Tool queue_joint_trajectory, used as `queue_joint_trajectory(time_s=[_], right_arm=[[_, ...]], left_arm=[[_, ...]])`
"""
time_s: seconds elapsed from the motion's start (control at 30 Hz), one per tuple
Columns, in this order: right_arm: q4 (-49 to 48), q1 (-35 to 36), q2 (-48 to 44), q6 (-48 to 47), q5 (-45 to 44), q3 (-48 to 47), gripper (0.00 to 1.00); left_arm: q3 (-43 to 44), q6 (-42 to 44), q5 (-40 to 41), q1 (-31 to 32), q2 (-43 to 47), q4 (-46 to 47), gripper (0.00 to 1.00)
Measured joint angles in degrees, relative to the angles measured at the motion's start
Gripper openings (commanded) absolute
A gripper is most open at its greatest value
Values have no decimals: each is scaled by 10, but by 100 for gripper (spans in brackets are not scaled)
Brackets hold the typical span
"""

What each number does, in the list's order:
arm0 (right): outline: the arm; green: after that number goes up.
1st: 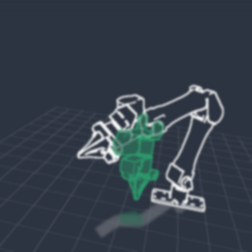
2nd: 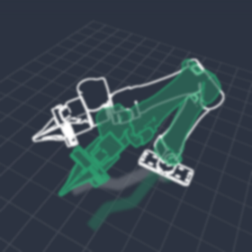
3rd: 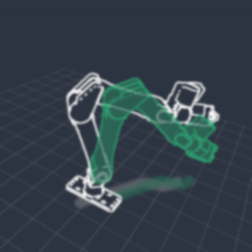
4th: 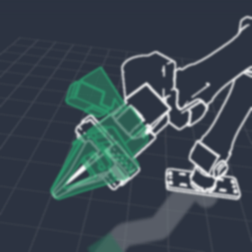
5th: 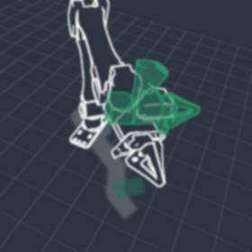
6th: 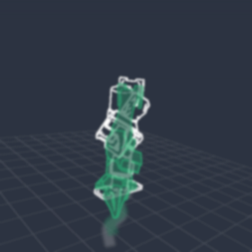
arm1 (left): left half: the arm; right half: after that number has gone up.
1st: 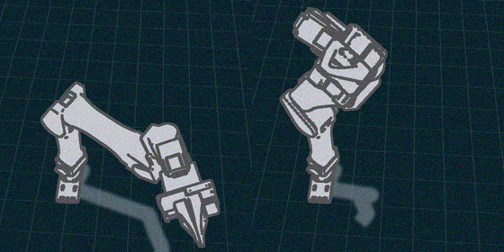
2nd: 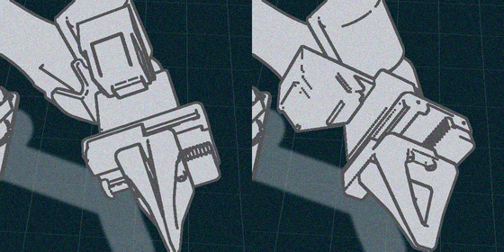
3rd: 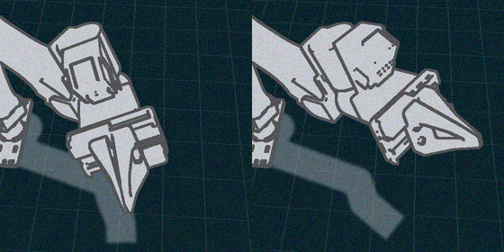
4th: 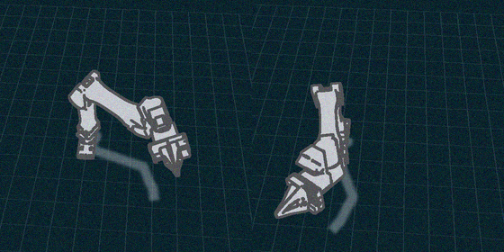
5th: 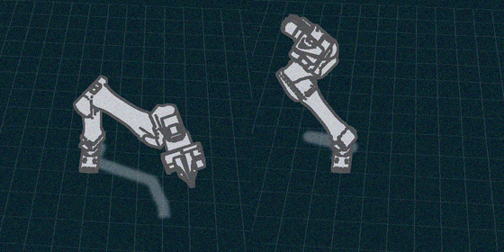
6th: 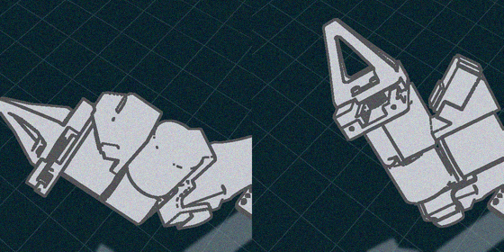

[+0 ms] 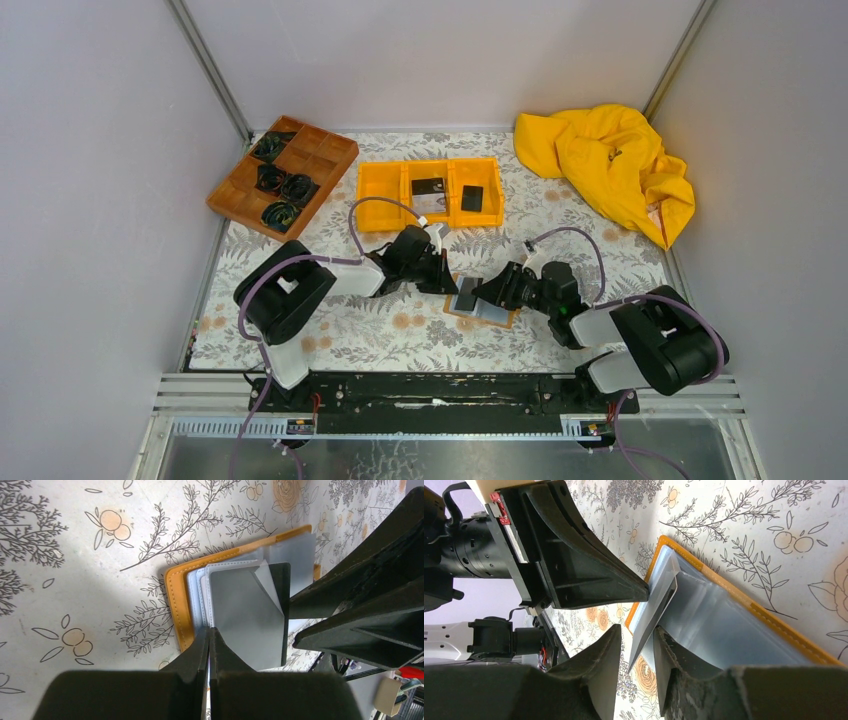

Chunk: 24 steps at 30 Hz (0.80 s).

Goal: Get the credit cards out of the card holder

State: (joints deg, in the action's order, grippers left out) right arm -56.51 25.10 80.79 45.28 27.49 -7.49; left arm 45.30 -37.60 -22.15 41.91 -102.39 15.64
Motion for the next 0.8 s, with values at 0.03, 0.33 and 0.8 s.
queue_joint_trajectory(time_s=[0.03, 0.33, 0.8], right_arm=[[-2, -1, -1, 0, 0, 0, 34], [-10, -4, 0, 6, 0, 0, 33], [-24, -4, 39, 12, 7, 0, 39]], left_arm=[[0, 0, -1, 1, 0, 0, 0], [0, 0, -4, 2, 0, -1, 0], [0, 0, -7, 2, 0, -1, 0]])
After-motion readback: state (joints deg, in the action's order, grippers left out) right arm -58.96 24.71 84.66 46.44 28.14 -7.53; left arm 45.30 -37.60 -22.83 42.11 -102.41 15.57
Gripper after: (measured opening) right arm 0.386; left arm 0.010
